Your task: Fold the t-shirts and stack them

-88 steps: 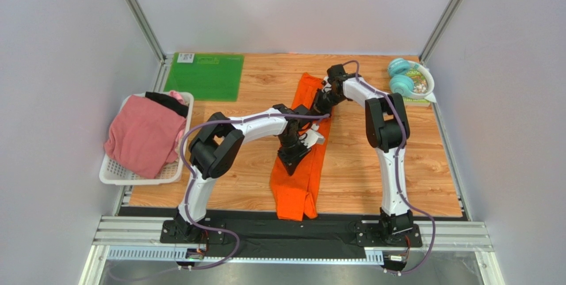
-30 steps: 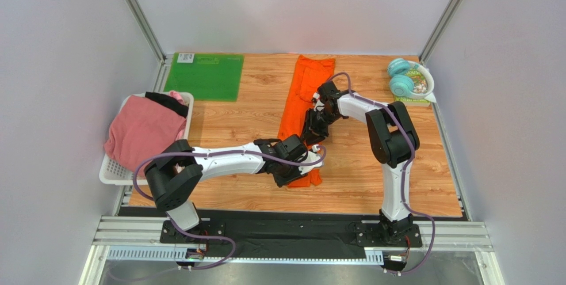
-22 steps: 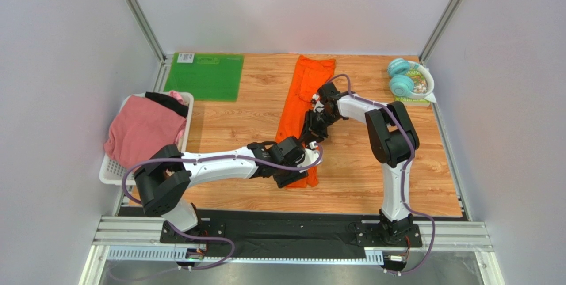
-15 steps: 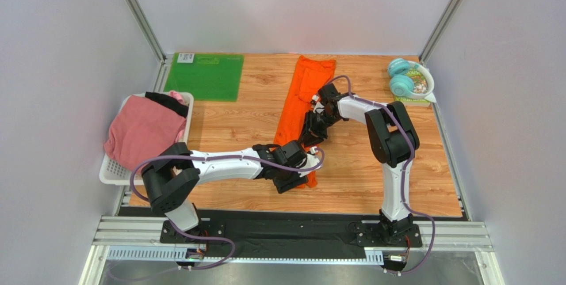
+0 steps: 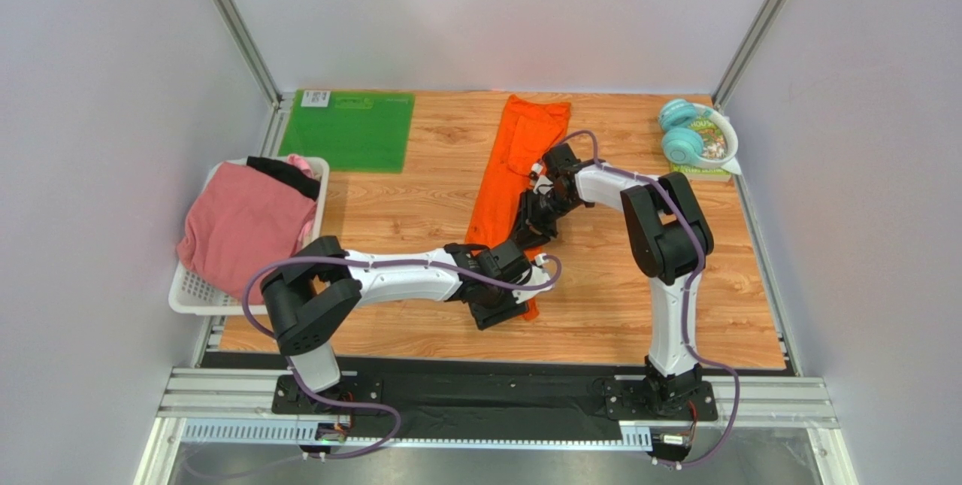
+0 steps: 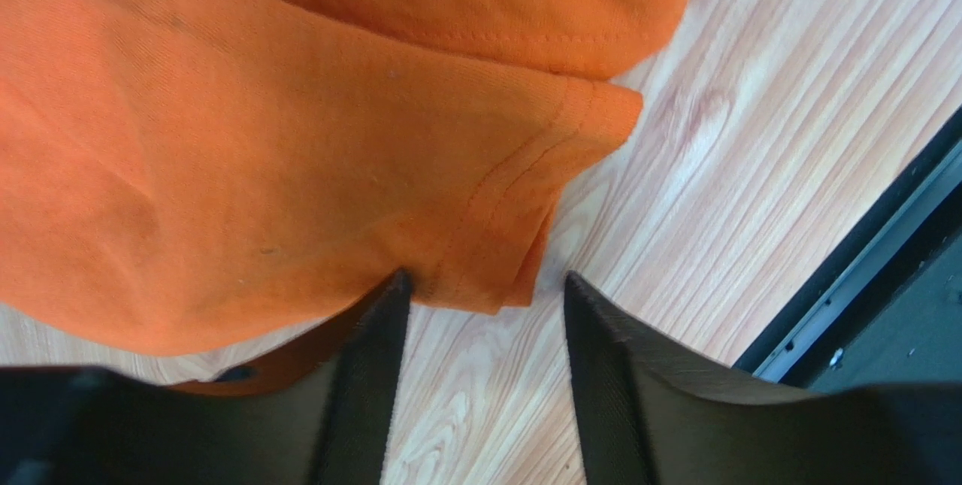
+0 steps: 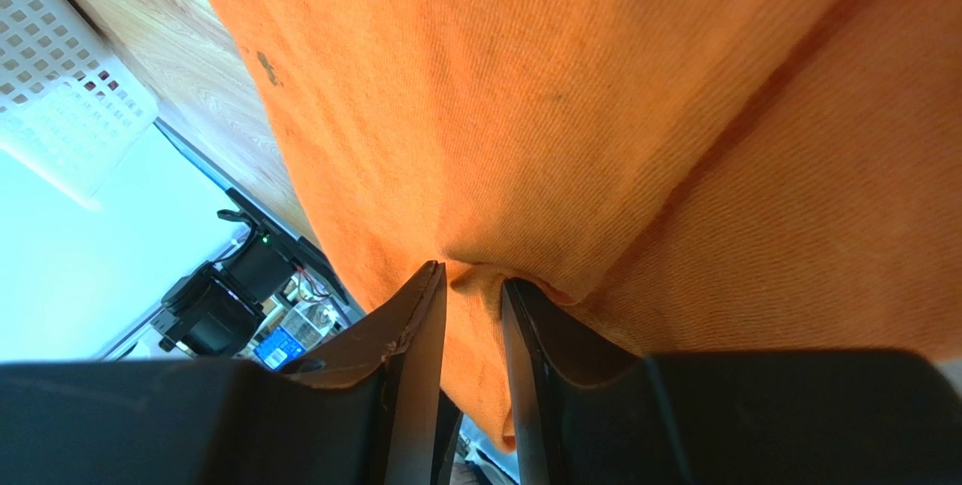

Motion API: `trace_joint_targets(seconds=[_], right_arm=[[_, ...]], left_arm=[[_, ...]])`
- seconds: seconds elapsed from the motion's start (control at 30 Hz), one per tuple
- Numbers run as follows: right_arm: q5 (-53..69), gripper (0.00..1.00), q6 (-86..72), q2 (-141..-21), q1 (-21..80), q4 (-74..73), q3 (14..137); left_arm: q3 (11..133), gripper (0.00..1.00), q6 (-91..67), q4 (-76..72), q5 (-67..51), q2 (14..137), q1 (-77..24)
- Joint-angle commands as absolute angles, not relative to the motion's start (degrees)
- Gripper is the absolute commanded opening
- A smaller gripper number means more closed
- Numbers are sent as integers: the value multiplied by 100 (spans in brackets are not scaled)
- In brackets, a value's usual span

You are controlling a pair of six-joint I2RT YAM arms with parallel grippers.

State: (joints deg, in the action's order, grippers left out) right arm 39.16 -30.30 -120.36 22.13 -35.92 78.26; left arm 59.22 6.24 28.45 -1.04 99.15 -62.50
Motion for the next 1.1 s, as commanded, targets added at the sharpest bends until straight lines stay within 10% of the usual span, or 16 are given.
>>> trace_joint_targets(seconds=[0.0,0.17,1.07], right_arm=[[3524,32,-2804,-12068,2197,-3612,7585],[3542,31,-2760,-11997,2197,-3612,7523],[3551,28,-2725,-12032,2013,-3700,7532]], left_arm=[[6161,42,861,2804,-44,10195,-6267],[6600,0,1037,2988,-18,10222,-6109],[7181,18,2153,6573,-1343,8278,-5651]])
